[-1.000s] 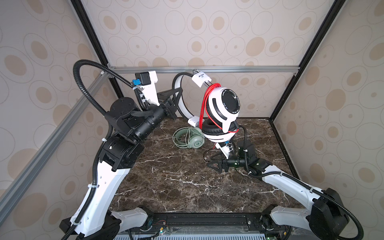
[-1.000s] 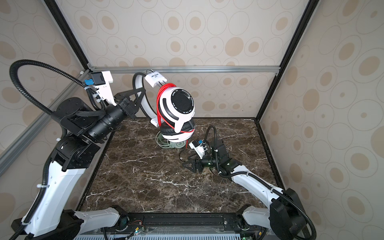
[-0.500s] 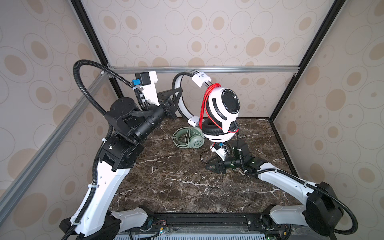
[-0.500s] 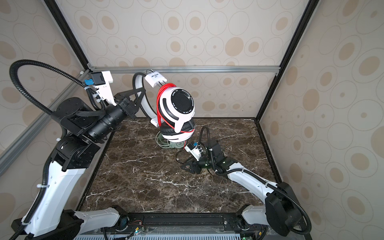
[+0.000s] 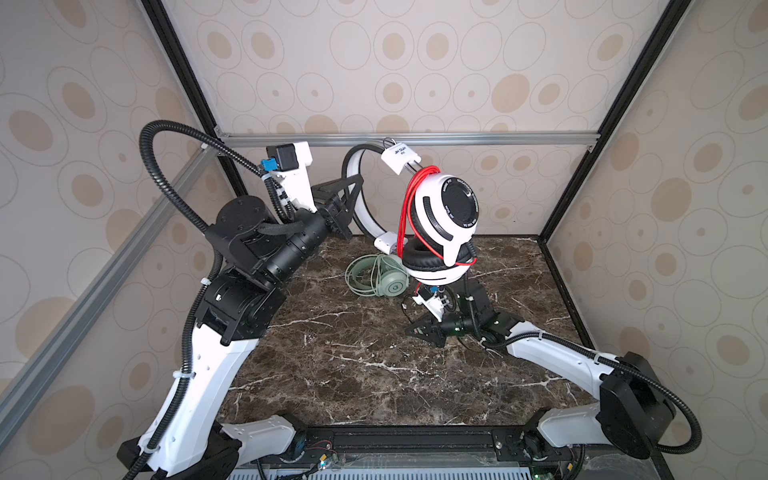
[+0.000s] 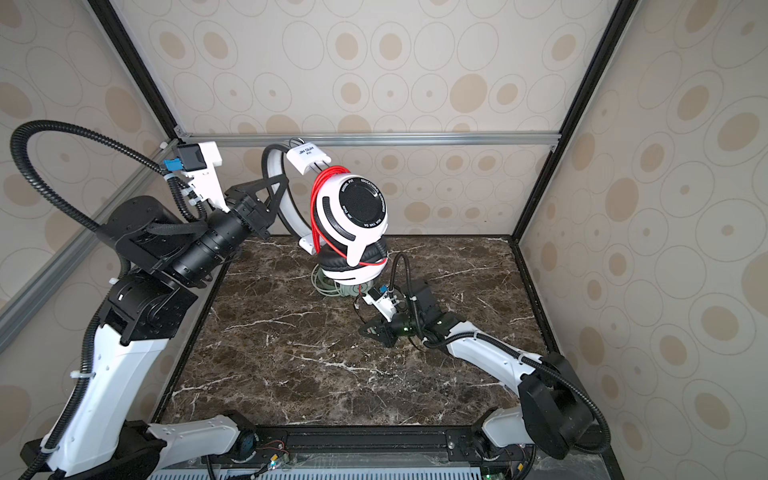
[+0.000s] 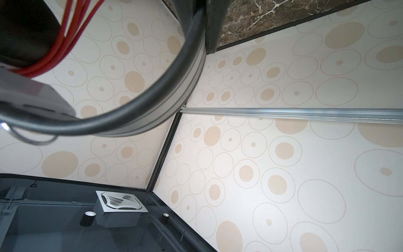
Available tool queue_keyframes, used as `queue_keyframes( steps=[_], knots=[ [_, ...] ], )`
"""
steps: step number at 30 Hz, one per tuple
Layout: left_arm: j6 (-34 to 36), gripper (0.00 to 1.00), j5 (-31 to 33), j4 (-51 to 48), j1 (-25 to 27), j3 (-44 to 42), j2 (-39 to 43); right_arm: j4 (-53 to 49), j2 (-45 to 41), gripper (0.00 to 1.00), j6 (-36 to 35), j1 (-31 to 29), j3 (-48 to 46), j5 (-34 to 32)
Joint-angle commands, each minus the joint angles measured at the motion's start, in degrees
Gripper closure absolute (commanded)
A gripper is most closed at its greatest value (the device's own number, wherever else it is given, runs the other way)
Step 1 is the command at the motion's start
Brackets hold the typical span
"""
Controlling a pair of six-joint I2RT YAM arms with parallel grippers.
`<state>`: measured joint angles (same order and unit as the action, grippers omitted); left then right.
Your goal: Wrap the headphones
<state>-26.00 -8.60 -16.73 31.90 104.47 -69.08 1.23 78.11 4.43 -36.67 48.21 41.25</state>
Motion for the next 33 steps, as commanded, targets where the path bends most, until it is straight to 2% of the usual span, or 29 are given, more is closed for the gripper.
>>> queue_keyframes(
  steps=[1,10,14,21,26,33],
  knots=[
    [-3.0,1.00,2.2,5.5,0.3,1.7,1.3,0.1,-2.0,1.00,-0.7,-0.6,0.0,-1.9],
    [-5.2,1.00,17.7,3.7,0.2,4.0,-1.0,2.7,-8.1,1.00,3.4,-4.8,-7.4,-12.6],
    [-5.1,1.00,22.1,2.2,0.0,6.2,-3.7,1.8,-10.5,1.00,3.8,-7.1,-9.1,-15.4],
    [-3.3,1.00,25.9,0.6,-1.9,7.1,-7.7,-3.5,-16.1,1.00,3.2,-11.6,-9.7,-20.9],
    [-4.2,1.00,25.3,1.8,-5.5,3.6,-8.0,-8.0,-18.7,1.00,2.8,-17.3,-8.1,-25.8],
    [-8.3,1.00,24.1,3.6,-9.8,-1.4,-8.0,-11.7,-14.9,1.00,1.4,-27.0,-2.5,-30.4]
  ],
)
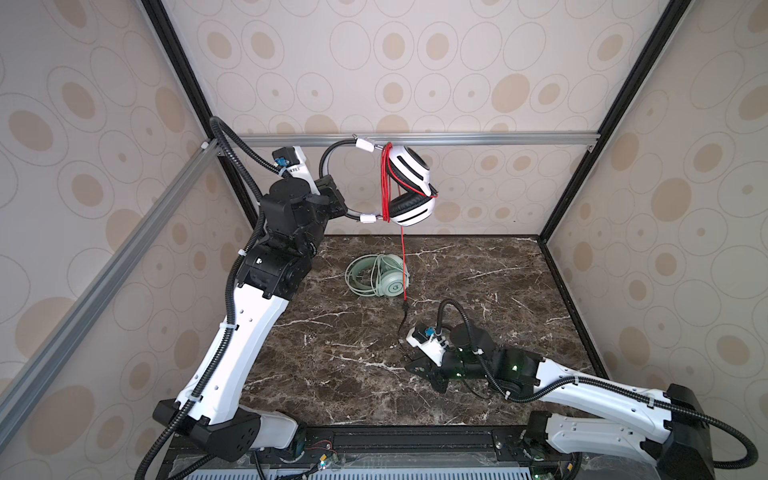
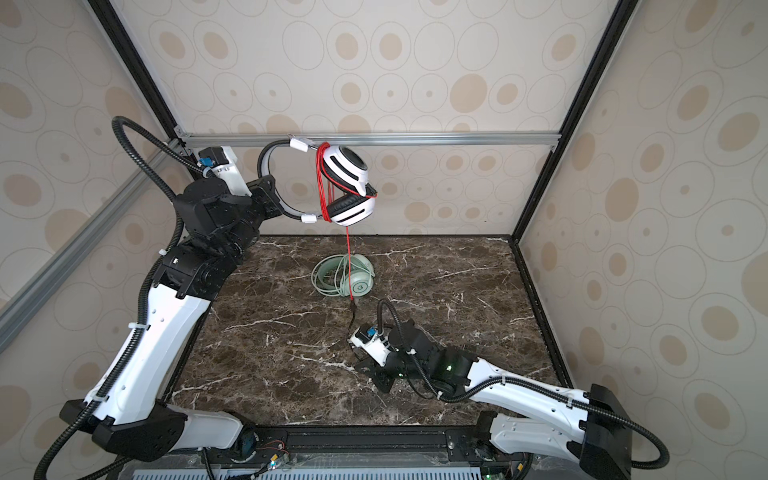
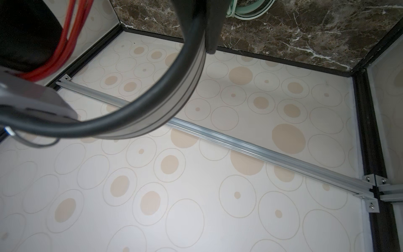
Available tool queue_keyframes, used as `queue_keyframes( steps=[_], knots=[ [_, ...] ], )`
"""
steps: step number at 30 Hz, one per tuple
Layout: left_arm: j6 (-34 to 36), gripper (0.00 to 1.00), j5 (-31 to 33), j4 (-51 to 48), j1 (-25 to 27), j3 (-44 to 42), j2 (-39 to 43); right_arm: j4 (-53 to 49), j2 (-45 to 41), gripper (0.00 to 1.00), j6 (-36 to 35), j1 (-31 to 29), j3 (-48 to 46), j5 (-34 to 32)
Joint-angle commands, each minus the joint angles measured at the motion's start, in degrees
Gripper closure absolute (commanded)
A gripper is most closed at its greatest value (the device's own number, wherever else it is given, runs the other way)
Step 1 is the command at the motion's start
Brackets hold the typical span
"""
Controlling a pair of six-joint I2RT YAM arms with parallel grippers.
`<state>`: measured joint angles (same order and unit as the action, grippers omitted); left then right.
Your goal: Wrap the headphones
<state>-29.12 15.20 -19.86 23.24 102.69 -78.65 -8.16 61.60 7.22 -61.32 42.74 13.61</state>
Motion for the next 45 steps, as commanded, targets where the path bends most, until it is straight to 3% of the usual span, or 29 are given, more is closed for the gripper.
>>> queue_keyframes(
  steps=[1,12,20,24,33,45],
  knots=[
    [-5.6,1.00,0.3,6.9,-1.6,-0.1,1.6,-2.4,2.8,1.00,-1.8,-3.5,4.1,-2.8],
    [-11.7,1.00,1.4,4.1,-5.4,-3.3,-0.2,-1.1,17.2,1.00,-4.1,-13.1,17.1,-1.3],
    [-1.3,1.00,4.6,9.1,-6.1,-14.4,2.3,-8.8,15.1,1.00,-9.0,-15.7,25.5,-4.8],
    [3.5,1.00,5.3,10.5,-6.3,-19.6,3.5,-16.6,14.4,1.00,-13.1,-15.9,34.1,-7.5],
    [9.7,1.00,4.2,12.5,-6.3,-29.0,6.0,-30.8,18.1,1.00,-21.7,-15.0,55.6,-13.0],
    [13.3,1.00,-0.2,11.9,-6.1,-39.4,13.0,-49.6,27.4,1.00,-27.5,-4.2,86.1,-13.7]
  ],
)
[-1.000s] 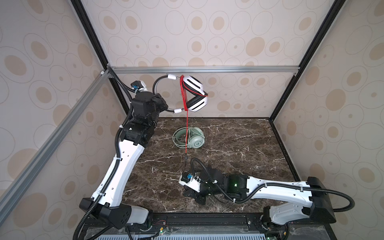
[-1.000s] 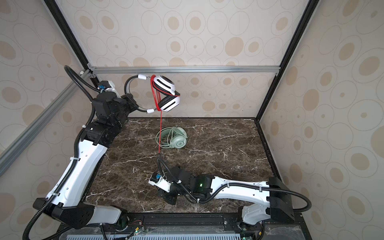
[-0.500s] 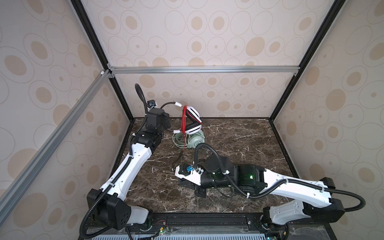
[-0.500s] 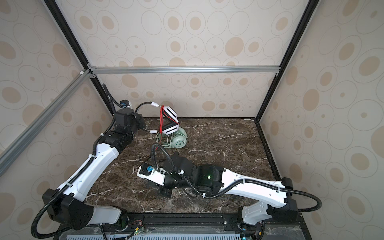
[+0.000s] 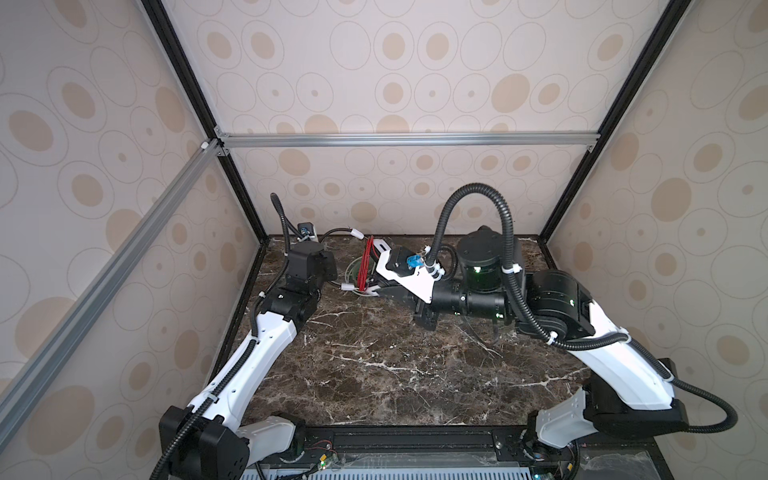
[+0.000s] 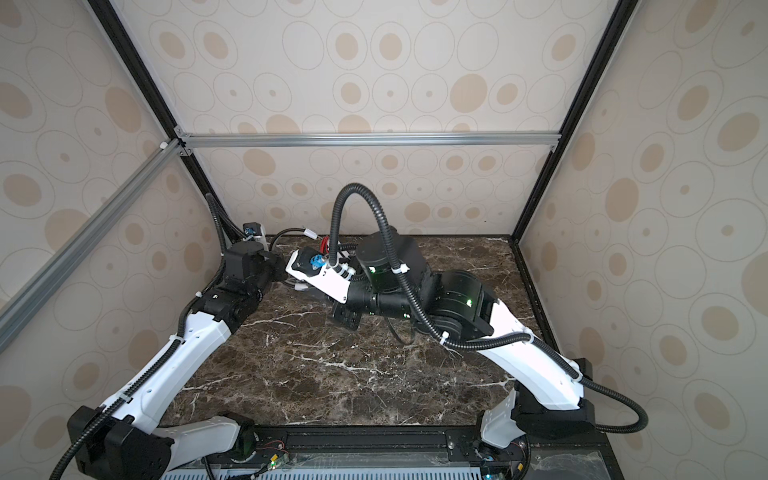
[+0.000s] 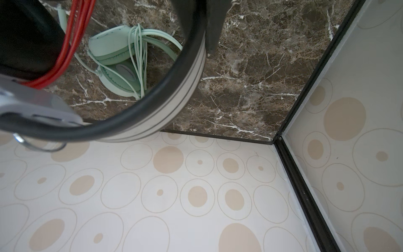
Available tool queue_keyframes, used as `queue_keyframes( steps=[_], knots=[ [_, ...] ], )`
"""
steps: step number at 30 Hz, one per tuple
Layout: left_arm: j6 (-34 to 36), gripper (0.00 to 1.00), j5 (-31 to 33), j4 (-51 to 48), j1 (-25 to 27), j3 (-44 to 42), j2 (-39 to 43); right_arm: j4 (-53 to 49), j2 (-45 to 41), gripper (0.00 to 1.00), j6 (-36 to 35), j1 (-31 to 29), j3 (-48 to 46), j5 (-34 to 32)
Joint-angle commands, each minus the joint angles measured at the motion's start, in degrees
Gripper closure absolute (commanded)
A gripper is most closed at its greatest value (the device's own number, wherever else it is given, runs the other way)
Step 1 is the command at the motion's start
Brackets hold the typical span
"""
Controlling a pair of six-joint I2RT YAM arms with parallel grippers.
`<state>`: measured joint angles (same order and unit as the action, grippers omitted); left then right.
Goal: Wrap the headphones
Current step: 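Carry the red cable up over the held headset with the right gripper, then loop the red cable around the earcup and draw the right gripper back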
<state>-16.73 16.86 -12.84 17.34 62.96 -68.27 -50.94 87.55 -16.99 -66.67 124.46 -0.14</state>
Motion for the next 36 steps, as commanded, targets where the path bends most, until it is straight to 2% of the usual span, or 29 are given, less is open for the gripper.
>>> queue_keyframes(
  steps=[1,6,11,16,22,30,36],
  knots=[
    [1.5,1.00,-2.4,4.7,-0.2,-0.2,3.2,-8.0,2.2,1.00,-3.8,2.0,6.2,0.1],
    [4.2,1.00,-5.6,3.4,0.7,-2.1,5.4,-11.3,5.4,1.00,-4.5,6.0,13.5,0.8],
    [7.5,1.00,-8.2,0.4,3.9,-2.7,6.7,-13.5,8.6,1.00,-4.1,9.1,19.6,0.7],
    [8.1,1.00,-11.2,-3.0,6.8,-4.7,9.4,-14.5,10.8,1.00,-3.4,11.6,22.5,-2.1],
    [6.5,1.00,-15.5,-6.4,8.3,-7.4,14.3,-13.1,10.5,1.00,2.3,19.2,19.8,-0.3],
    [5.4,1.00,-20.1,-9.2,8.5,-8.2,18.5,-7.9,8.6,1.00,8.0,28.5,11.2,4.9],
    [4.1,1.00,-21.6,-9.6,8.5,-8.1,20.1,-5.2,7.8,1.00,10.2,33.2,4.0,5.8]
  ],
)
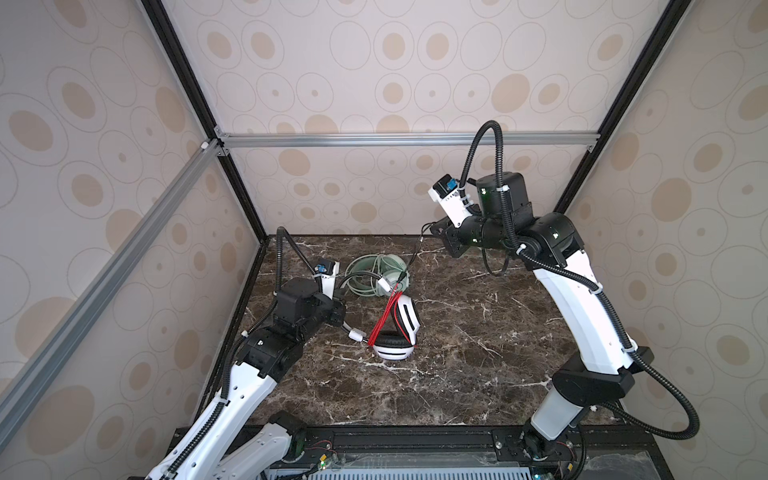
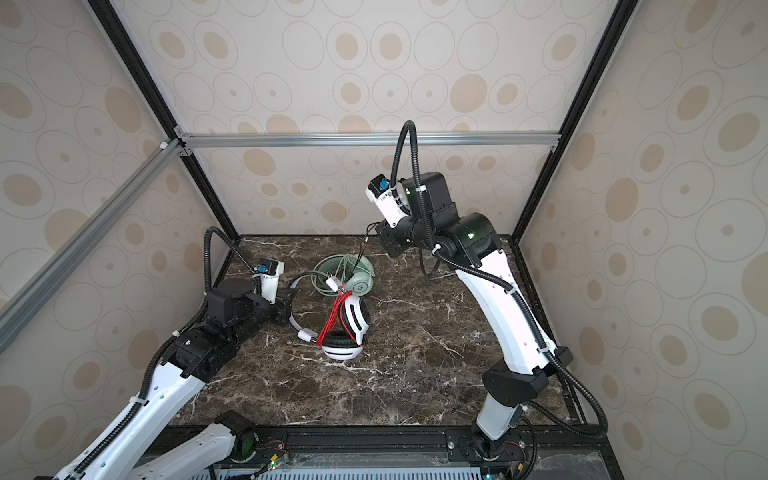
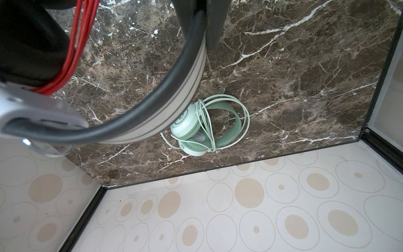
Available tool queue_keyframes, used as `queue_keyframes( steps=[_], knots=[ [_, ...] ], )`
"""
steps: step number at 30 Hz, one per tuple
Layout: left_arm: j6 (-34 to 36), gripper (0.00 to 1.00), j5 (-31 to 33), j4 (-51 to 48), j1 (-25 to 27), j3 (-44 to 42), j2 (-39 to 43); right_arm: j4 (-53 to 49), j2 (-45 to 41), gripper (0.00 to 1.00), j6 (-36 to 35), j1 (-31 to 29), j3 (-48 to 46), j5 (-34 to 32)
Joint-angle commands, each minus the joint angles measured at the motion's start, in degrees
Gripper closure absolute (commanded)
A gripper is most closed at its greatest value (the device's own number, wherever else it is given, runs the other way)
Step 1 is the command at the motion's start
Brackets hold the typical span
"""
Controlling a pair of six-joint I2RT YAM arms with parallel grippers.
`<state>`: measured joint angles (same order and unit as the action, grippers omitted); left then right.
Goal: Wrap the headphones
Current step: 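Loop the red cable around the earcup and draw the right gripper back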
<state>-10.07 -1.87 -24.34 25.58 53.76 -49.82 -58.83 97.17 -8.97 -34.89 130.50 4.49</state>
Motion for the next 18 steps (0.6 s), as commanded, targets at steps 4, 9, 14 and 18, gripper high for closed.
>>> queue_keyframes(
  steps=[4,9,14,18],
  knots=[
    [-3.2,1.00,-5.3,1.8,0.3,2.9,1.5,5.7,-3.5,1.00,3.4,4.1,-8.8,1.9],
    [-5.6,1.00,-9.0,2.7,0.3,7.0,0.3,12.4,-6.9,1.00,4.3,5.6,-20.1,3.7],
    [-7.8,1.00,-11.1,3.6,0.3,12.0,-1.0,17.9,-9.7,1.00,5.6,6.2,-29.2,4.9],
    [-8.8,1.00,-11.7,3.9,0.2,16.0,-2.3,20.7,-11.7,1.00,6.5,6.4,-33.9,4.6]
  ],
)
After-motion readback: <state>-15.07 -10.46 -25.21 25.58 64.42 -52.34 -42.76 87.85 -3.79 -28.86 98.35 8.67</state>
